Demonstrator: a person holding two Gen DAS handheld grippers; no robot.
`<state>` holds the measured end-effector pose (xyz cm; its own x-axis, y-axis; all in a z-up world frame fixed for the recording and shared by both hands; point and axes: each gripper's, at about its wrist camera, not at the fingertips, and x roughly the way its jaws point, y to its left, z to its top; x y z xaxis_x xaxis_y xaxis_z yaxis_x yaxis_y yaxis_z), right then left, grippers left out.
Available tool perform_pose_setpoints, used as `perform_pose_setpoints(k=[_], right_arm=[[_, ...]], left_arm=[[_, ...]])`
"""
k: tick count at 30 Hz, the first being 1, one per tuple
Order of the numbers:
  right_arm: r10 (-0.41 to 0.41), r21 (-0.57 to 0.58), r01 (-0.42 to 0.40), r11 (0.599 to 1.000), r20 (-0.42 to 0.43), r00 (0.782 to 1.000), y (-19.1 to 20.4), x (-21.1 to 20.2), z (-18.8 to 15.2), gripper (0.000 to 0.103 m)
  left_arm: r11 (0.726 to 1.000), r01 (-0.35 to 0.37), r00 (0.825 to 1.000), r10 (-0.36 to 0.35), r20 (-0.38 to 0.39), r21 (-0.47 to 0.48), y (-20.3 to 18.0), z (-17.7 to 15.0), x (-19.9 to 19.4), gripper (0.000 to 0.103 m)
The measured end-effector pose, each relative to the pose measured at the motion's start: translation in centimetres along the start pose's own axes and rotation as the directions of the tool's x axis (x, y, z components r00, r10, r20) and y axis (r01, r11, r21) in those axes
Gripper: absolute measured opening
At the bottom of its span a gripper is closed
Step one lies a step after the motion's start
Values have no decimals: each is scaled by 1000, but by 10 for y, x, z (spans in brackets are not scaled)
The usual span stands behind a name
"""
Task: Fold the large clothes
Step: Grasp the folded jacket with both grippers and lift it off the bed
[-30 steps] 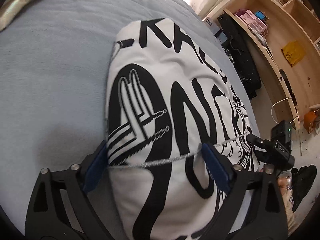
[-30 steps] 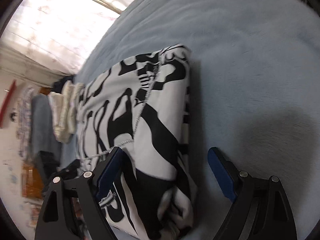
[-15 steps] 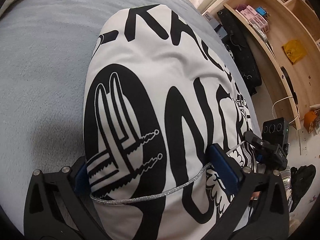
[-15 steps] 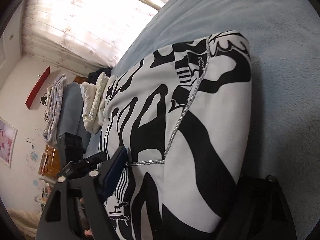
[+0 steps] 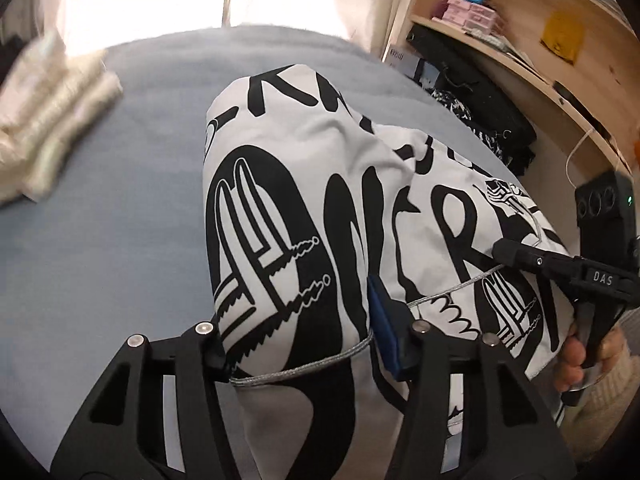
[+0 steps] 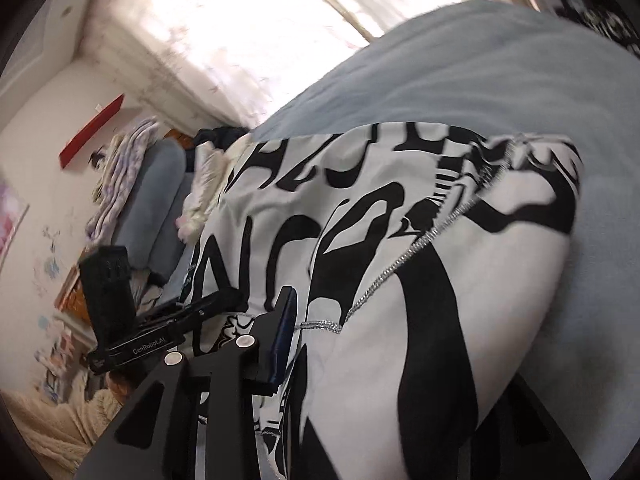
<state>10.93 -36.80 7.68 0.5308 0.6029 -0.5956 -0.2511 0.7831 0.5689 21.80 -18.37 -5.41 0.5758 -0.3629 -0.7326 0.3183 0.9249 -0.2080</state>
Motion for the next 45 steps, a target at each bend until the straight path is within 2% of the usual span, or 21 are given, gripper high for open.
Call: perform_pose_setpoints(k=[6, 8, 12, 17, 22, 26, 28, 31, 34, 36, 38, 39, 40, 41, 42, 45], right_arm=[[91, -10, -91, 996, -7, 996, 66, -1, -15, 38], [120, -46, -121, 992, -20, 993, 92, 0, -19, 38], [177, -101, -181, 978, -43, 983, 116, 4, -23, 38], [228, -166, -233, 958, -47, 972, 115, 20, -2, 38], [252, -195, -253, 948, -32, 967, 156, 55, 66, 38], [254, -195, -248, 949, 6, 967, 165, 88, 129, 38], [254, -185, -244, 952, 33, 967, 169, 118, 161, 38], [254, -162, -241, 957, 62, 965, 157, 156, 192, 38], [238, -105, -231, 967, 57, 970, 136, 199, 202, 38], [210, -47, -209, 977, 14, 978, 112, 234, 195, 38], [147, 18, -146, 989, -60, 987, 75, 276, 180, 38], [127, 40, -124, 991, -73, 989, 61, 288, 174, 39], [156, 77, -150, 986, -79, 985, 42, 297, 168, 45], [215, 113, -207, 972, -65, 974, 23, 302, 160, 47], [237, 117, -230, 966, -52, 970, 14, 303, 155, 48], [229, 65, -228, 971, -16, 973, 6, 301, 145, 49]], left_arm=[[999, -25, 999, 27, 46, -42, 41, -13, -85, 49], [998, -44, 997, 47, 56, -54, 61, -15, -117, 49], [993, -91, 992, 97, 79, -80, 117, -1, -179, 49], [982, -147, 976, 163, 145, -115, 204, 45, -237, 49], [976, -182, 963, 202, 177, -123, 305, 122, -259, 49], [973, -196, 957, 217, 190, -125, 379, 191, -250, 49], [971, -207, 953, 228, 200, -120, 419, 227, -240, 49], [971, -214, 949, 232, 216, -103, 459, 268, -215, 49], [974, -191, 961, 210, 178, -120, 506, 309, -165, 50], [975, -172, 975, 189, 117, -139, 541, 317, -130, 51], [970, -175, 984, 180, 14, -170, 580, 316, -82, 54], [963, -201, 980, 198, -33, -182, 597, 312, -61, 63], [949, -234, 972, 226, -63, -211, 617, 306, -38, 69], [943, -218, 976, 212, -50, -252, 631, 300, -29, 78], [934, -197, 980, 198, -26, -298, 644, 294, -22, 88], [921, -192, 978, 209, 14, -340, 662, 277, -5, 99]])
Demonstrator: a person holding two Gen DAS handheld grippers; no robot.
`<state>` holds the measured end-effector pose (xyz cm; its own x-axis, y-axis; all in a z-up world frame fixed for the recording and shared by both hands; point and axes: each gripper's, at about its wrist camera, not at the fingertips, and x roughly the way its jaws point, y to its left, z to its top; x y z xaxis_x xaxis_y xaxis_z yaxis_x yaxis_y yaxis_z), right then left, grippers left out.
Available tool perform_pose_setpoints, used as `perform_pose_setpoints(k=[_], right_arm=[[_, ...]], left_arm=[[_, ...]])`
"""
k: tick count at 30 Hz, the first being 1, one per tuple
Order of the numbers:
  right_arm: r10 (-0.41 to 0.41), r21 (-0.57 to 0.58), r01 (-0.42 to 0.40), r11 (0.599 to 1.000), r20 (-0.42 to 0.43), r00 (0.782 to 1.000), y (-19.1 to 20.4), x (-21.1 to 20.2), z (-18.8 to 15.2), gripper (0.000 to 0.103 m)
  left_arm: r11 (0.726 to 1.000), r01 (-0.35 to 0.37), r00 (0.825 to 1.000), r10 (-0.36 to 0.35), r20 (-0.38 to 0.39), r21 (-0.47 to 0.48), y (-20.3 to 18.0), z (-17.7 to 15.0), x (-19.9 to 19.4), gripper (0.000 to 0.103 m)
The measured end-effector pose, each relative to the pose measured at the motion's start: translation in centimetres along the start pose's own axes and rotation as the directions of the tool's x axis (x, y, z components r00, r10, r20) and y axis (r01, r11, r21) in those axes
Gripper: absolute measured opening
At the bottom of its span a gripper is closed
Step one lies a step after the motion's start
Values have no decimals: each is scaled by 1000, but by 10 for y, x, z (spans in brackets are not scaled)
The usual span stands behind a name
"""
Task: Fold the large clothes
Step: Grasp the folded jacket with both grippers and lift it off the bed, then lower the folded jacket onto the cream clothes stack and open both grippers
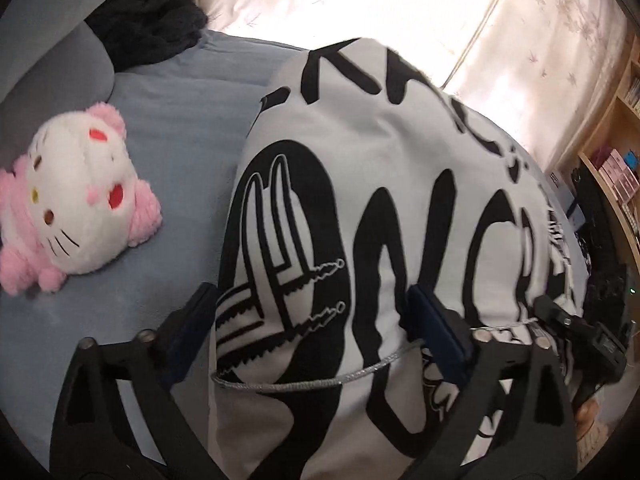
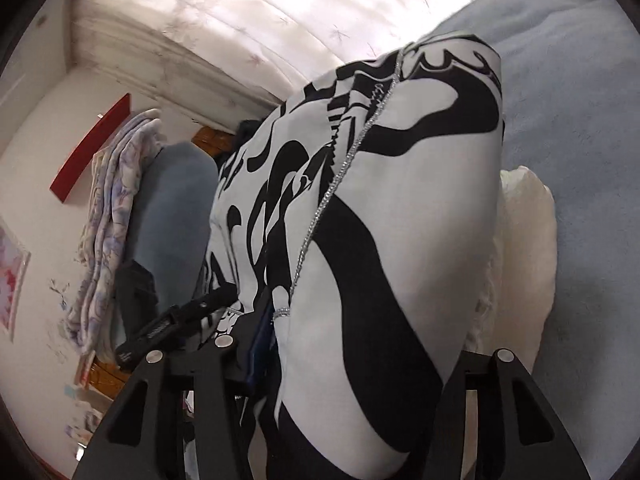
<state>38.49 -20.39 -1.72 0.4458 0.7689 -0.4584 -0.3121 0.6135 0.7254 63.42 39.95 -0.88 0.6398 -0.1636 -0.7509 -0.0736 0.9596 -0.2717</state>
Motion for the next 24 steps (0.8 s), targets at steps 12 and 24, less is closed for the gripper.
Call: perform_pose_setpoints(k=[12, 24], right_arm=[[-44, 4, 44, 999, -5, 999, 18, 110, -18, 49], [-77, 143, 92, 985, -106, 991, 37, 104, -19, 54]], left_arm=[[997, 29, 999, -27, 31, -67, 30, -41, 17, 103], [981, -143, 971, 164, 172, -132, 35, -46, -40, 85]])
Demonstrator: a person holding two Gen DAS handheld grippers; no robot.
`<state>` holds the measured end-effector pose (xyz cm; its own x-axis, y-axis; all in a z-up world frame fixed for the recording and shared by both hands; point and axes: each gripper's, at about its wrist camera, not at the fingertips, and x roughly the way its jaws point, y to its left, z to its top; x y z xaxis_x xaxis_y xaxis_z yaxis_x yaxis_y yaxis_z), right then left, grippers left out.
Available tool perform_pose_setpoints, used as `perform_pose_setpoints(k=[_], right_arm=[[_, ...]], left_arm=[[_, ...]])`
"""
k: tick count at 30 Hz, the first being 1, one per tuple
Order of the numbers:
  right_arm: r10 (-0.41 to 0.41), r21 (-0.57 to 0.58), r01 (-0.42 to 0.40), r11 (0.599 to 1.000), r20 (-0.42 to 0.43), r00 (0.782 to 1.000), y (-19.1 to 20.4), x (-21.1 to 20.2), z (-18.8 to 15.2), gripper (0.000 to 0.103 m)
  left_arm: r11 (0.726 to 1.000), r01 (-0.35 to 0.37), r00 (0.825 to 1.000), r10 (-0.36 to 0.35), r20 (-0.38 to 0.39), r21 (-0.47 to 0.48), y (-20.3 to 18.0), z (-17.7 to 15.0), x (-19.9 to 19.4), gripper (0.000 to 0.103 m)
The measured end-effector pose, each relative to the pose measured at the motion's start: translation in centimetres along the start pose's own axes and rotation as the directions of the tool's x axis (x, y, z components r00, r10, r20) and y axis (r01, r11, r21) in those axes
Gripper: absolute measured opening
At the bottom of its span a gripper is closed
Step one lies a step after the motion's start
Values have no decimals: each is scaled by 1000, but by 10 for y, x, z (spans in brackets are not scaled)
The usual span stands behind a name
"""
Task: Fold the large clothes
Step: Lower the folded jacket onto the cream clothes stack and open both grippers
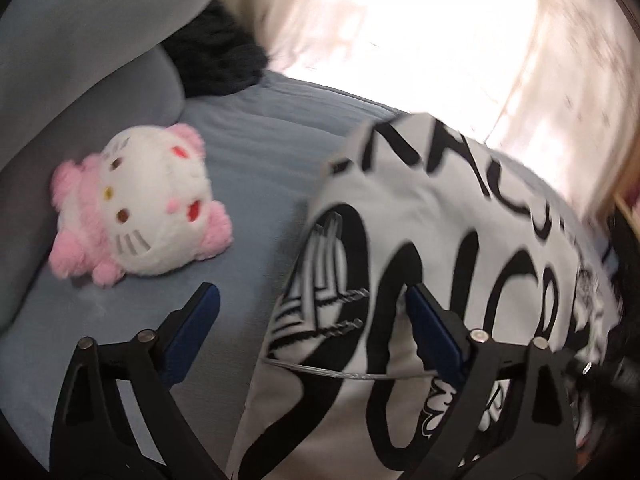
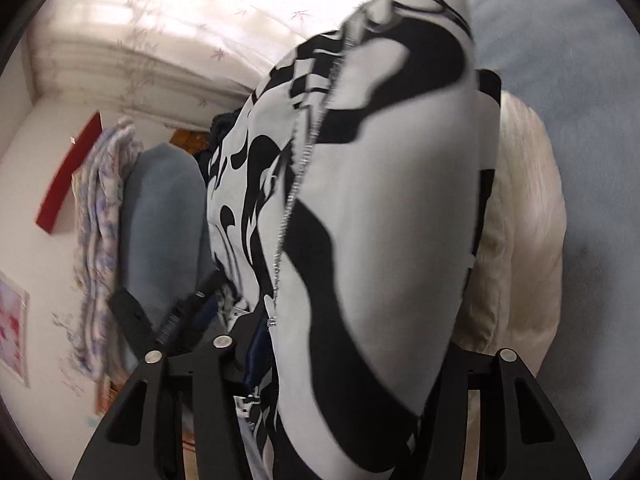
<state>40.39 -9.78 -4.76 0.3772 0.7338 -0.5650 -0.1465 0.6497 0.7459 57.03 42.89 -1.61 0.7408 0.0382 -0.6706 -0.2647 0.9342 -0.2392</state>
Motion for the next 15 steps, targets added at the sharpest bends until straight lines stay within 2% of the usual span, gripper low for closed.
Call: perform_pose_setpoints(k=[3, 5, 7, 8, 9, 10, 11, 13, 15], right_arm=[[-120, -76, 124, 989, 46, 992, 14, -30, 4, 57], [-216, -149, 230, 962, 104, 971, 25, -51, 1, 63], [-294, -201, 325, 924, 172, 940, 38, -66, -2, 63], [-328, -210, 373, 904, 219, 919, 45, -71, -2, 63], [-376, -210, 440, 873, 284, 882, 50, -79, -4, 63], [-409, -198, 489, 850, 339, 847, 64, -80, -1, 63], [-384, -195, 481, 855, 386, 839, 65, -88, -2, 63], [-278, -244, 393, 887, 398, 874, 64, -93, -1, 63], [-251, -323, 393, 861, 403, 880, 77, -80, -1, 62]], left_arm=[[996, -64, 998, 62, 33, 56, -13, 10, -13, 75], [991, -80, 995, 73, 71, 103, -28, 15, -22, 72], [989, -75, 993, 63, 97, 126, -44, 21, -30, 69], [988, -73, 993, 60, 99, 138, -53, 22, -30, 63], [985, -72, 994, 58, 94, 155, -62, 23, -27, 57], [982, -68, 995, 53, 88, 178, -72, 23, -25, 54], [973, -87, 994, 70, 87, 215, -85, 21, -19, 51], [953, -137, 989, 115, 96, 269, -103, 19, -9, 47], [931, -193, 981, 173, 92, 311, -116, 15, 7, 41]])
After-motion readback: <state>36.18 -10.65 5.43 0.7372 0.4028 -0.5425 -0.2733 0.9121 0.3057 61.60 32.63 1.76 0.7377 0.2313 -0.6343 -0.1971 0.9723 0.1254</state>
